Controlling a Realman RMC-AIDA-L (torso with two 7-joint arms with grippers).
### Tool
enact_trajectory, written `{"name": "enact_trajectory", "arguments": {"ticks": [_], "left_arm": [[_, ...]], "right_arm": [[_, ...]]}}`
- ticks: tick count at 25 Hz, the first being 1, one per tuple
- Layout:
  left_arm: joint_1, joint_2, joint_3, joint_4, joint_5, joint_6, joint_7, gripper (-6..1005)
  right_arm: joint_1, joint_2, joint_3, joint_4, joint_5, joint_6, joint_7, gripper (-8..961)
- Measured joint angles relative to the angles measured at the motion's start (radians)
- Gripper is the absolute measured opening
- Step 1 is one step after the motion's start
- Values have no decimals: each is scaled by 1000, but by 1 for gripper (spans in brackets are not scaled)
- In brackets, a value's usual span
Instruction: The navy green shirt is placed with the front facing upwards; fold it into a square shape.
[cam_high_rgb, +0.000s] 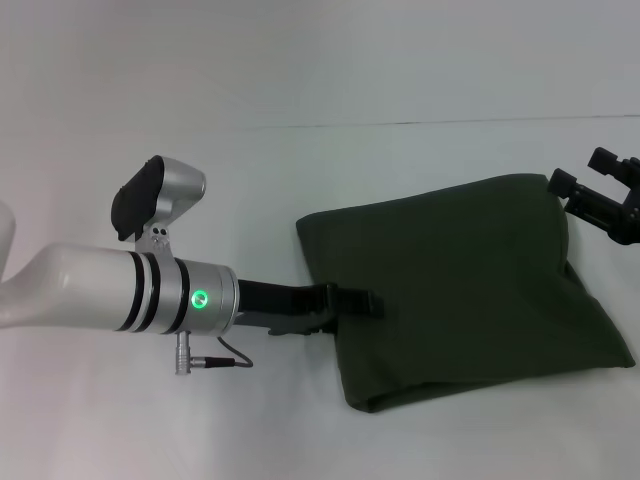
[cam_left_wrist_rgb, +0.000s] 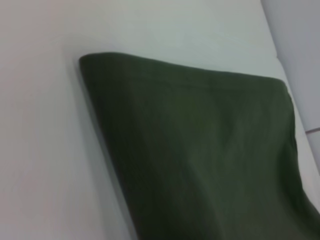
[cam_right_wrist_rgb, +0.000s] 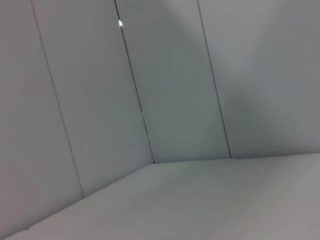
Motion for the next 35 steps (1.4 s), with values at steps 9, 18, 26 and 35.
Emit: {"name": "enact_trajectory", "arguments": {"ticks": [9,18,26,35], "left_arm": [[-8,-2,7,7,-6,8,0,608],[-11,-3,9,7,-6,11,0,332],[-4,-4,5,29,-9,22,1,114],[98,2,-25,168,-6,101,2,97]], "right_arm": [[0,1,0,0,3,0,3,857],[0,0,0,0,15,0,5,857],[1,6,0,3,24,7,5,857],[-1,9,0,10,27,15,5,856]]}}
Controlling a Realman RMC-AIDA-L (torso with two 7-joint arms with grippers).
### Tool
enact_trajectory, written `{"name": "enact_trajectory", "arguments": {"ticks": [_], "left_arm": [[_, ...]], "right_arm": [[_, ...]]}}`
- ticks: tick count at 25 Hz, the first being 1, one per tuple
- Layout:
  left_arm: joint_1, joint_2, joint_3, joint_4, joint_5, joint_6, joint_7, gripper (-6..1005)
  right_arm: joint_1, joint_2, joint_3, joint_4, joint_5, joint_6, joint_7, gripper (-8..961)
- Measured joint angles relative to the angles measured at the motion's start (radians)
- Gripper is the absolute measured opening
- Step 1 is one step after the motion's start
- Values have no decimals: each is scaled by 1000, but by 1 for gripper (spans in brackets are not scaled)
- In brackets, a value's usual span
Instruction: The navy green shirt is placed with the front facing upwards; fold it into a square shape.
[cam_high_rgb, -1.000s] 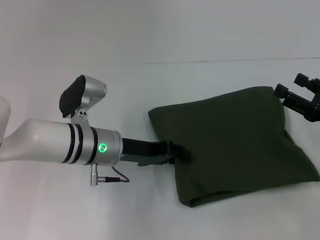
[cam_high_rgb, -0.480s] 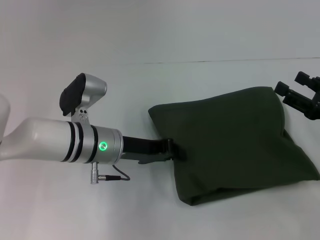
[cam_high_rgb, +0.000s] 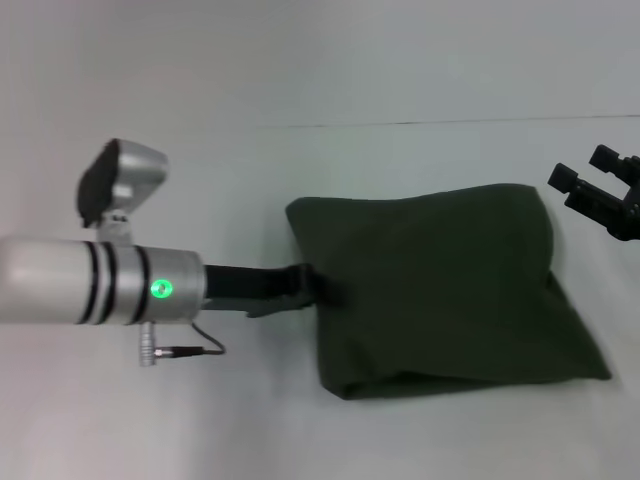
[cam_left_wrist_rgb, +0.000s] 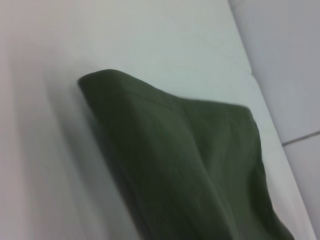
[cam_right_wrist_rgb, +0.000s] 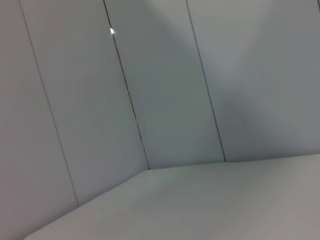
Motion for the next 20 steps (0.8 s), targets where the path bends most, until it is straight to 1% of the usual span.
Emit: {"name": "enact_trajectory", "arguments": {"ticks": [2,5,7,8,9,12,15,20], "left_arm": [[21,6,-28,27,7,31,0,97],[47,27,-65,41,11,63,2,98],[65,34,-103,48,20,84,17,99],[78,35,-142,53,32,102,41,99],[78,35,-142,53,32,102,41,100],[97,36,-211,57,68,129,76,101],[108,38,-257,65,114,136,78,101],[119,42,-297,70,155,158,87,103]], "right_arm": [[0,1,0,1,0,2,0,856],[0,1,0,5,2,4,0,855],[0,1,0,12,10,7,0,855],[0,1,0,18,17,8,0,855],[0,1,0,24,24,10,0,855],[0,1,0,40,45,16,0,855],[0,1,0,47,52,17,0,855],[7,2,0,60,53,27,1,856]]}}
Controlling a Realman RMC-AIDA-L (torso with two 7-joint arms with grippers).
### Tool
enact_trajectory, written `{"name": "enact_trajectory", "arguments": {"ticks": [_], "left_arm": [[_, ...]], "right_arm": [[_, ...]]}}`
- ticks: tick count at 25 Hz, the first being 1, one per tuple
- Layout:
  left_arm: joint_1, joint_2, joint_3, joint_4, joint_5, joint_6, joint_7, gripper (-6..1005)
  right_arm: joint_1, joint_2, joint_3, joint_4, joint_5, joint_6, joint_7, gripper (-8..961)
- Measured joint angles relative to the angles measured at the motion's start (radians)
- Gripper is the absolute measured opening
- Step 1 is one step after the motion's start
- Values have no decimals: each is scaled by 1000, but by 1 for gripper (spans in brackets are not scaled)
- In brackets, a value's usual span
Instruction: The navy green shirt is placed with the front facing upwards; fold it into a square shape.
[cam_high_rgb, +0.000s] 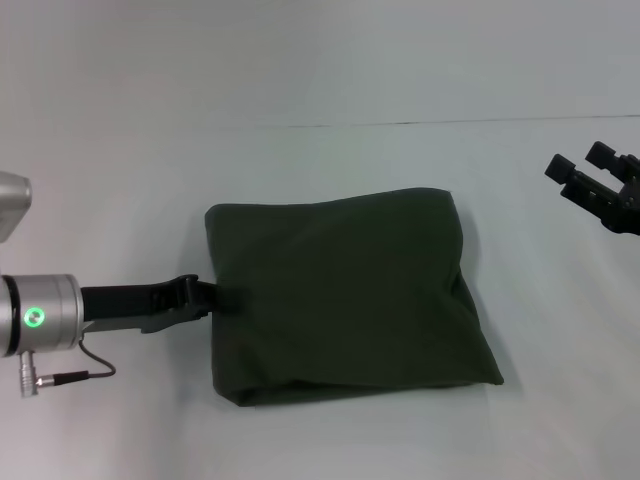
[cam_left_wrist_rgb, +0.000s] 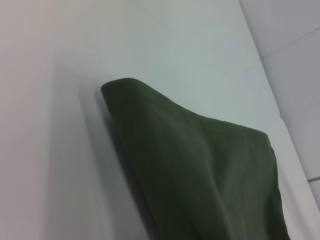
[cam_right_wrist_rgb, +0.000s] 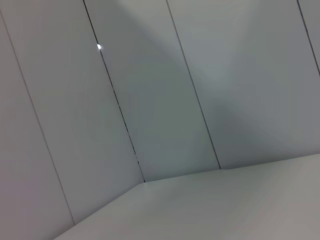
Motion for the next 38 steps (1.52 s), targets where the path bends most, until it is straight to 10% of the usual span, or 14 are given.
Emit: {"name": "enact_trajectory", "arguments": {"ticks": [18,38], "left_arm": [[11,8,-111,-1,1,46,34,109],[61,-2,-251,72,-52,46,350,806]], "right_arm": [[11,0,0,10,1,15,0,857],[17,-7,-10,-4,-12,3,0,864]]}}
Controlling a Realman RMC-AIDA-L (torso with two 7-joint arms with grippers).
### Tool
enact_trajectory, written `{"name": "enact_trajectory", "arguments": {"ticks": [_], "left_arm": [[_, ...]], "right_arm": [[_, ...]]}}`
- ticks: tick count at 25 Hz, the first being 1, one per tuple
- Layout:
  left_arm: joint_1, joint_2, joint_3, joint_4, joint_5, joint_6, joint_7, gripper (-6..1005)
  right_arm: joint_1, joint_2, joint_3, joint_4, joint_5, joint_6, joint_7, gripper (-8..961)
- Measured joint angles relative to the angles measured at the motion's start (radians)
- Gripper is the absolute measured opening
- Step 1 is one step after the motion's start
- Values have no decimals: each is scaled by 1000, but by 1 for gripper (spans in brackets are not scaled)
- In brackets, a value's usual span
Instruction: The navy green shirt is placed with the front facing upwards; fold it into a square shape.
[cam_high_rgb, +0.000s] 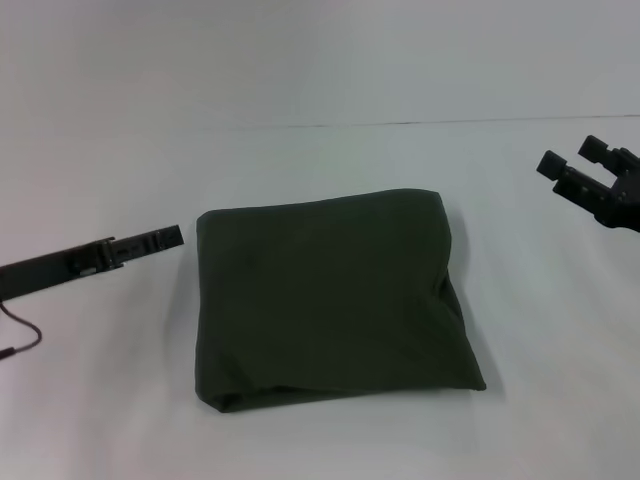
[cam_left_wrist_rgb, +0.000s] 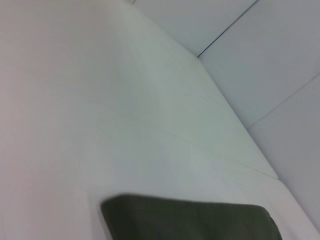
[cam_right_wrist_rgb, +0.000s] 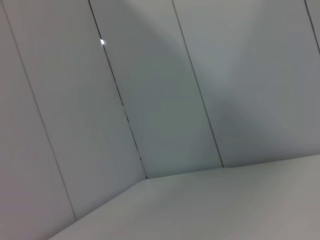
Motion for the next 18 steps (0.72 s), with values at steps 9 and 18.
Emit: {"name": "enact_trajectory", "arguments": {"ticks": [9,18], "left_arm": [[-10,20,-12,7,-152,26,407,915],[-33,54,-4,19,-88,395,621,909]], "right_arm": [[-1,5,-204,-77,-28,-104,-31,925],[-33,8,-438,-135,-28,-253,-54,922]]}}
